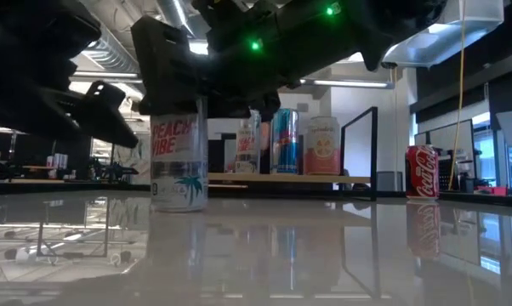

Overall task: Place canned beverage on shelf
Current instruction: Put the white soda can on the shelf

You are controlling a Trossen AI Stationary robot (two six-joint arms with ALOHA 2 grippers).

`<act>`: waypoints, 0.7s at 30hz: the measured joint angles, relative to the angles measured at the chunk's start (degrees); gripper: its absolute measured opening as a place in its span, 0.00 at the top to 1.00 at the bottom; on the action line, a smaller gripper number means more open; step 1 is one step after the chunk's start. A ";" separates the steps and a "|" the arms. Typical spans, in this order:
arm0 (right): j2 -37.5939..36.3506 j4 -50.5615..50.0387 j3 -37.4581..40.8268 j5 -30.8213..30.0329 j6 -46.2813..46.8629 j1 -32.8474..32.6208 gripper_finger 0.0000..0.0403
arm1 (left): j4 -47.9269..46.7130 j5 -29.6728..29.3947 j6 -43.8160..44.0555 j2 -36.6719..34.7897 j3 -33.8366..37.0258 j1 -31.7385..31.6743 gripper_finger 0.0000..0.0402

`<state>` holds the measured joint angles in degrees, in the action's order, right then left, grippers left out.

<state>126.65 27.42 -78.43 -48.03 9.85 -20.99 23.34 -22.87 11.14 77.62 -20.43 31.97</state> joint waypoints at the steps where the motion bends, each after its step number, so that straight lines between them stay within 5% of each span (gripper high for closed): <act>1: 0.00 0.00 0.00 -0.06 -0.85 0.00 0.41 | -0.28 -0.02 0.34 0.02 0.00 0.35 0.16; 10: -4.72 -1.46 -0.21 -1.74 -10.00 1.87 0.41 | -2.95 -0.41 5.91 0.00 0.00 4.93 0.16; 21: -7.32 -6.80 -6.82 -1.76 -15.47 13.83 0.41 | -3.02 -3.38 6.36 0.01 0.00 6.36 0.16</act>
<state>119.33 20.63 -85.25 -49.79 -5.62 -7.16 20.32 -26.26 17.50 77.63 -20.43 38.33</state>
